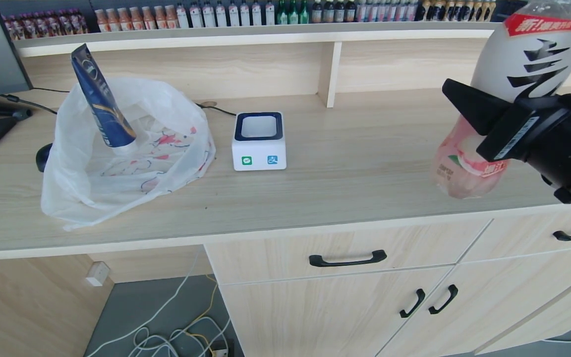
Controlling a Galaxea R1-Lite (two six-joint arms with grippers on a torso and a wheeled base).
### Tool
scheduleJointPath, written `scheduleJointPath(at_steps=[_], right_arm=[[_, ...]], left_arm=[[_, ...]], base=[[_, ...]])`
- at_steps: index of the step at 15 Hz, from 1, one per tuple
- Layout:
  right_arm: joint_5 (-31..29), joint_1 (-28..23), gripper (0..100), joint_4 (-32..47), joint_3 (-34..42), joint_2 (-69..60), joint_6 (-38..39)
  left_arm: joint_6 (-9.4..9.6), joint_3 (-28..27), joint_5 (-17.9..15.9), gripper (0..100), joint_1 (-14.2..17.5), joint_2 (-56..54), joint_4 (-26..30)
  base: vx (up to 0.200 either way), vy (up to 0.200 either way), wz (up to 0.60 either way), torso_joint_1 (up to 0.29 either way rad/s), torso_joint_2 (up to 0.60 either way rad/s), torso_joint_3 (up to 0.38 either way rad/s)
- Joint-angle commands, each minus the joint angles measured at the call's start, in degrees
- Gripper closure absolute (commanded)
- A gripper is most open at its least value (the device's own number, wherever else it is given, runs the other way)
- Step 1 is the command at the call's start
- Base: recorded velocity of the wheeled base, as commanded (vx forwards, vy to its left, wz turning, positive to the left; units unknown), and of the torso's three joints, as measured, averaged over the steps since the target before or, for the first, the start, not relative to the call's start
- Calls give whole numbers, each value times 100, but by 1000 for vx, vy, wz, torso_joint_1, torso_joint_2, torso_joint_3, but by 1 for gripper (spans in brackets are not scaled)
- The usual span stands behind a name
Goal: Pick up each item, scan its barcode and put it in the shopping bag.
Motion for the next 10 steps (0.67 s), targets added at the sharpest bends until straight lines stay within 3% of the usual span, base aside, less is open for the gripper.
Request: scheduleJointPath(at_steps=[1, 10], right_arm=[[-14, 90, 100, -5, 194, -238, -19], [-568, 934, 100, -5, 853, -801, -415]], left_arm=[[-2, 0, 4, 0, 0, 0, 0], [-2, 0, -5, 0, 0, 0, 0]], base=[[0, 0, 0, 0, 0, 0], [0, 0, 0, 0, 0, 0]])
